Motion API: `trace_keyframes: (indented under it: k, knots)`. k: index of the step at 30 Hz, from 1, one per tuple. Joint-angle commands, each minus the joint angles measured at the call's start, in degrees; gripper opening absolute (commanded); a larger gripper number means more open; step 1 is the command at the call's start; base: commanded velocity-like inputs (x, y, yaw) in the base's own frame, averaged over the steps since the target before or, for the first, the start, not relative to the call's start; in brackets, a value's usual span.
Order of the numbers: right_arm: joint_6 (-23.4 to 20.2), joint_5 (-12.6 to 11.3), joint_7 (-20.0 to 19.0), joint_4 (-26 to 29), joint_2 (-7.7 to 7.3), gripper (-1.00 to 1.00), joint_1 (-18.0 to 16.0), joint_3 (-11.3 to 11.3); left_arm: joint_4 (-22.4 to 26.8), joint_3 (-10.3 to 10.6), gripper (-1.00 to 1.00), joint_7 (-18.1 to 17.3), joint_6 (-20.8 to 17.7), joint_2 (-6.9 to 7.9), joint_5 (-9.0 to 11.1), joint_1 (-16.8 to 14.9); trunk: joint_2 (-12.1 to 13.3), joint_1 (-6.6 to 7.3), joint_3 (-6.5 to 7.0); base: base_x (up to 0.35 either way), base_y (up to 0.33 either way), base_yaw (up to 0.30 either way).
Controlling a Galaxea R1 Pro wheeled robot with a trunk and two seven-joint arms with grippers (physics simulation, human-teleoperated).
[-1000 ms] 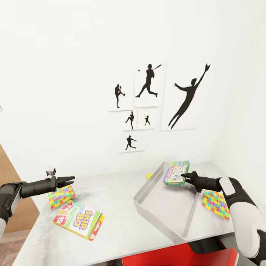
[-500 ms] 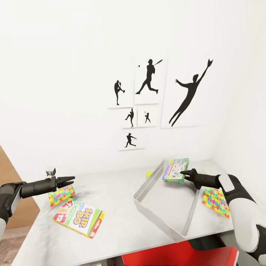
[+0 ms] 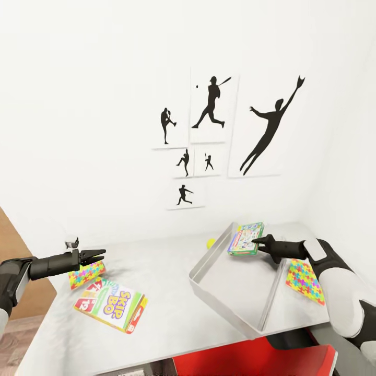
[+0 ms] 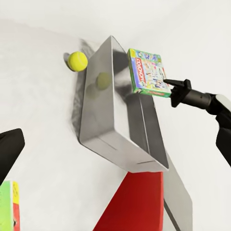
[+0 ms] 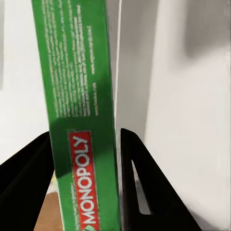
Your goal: Put all the toys in the child's room - the three board games (two on the bed and one on the table), the two jigsaw puzzles on the table, and the tennis ball on the table - inside the toy box on the table in the child's room.
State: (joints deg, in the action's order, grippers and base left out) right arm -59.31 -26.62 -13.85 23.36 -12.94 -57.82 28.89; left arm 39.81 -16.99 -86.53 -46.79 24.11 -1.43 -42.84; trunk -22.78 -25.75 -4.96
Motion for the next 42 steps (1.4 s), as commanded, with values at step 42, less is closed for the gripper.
trace_keyframes:
  k: [42]
  knots:
    - [-0.2,-0.2,12.1,-2.1,-0.62,-1.0,-3.7,5.0,0.0,-0.1,1.0,-0.2,-0.6,-0.02,-0.2,-0.1,-0.1,-0.03,-4.1,0.0,0.0,0.0]
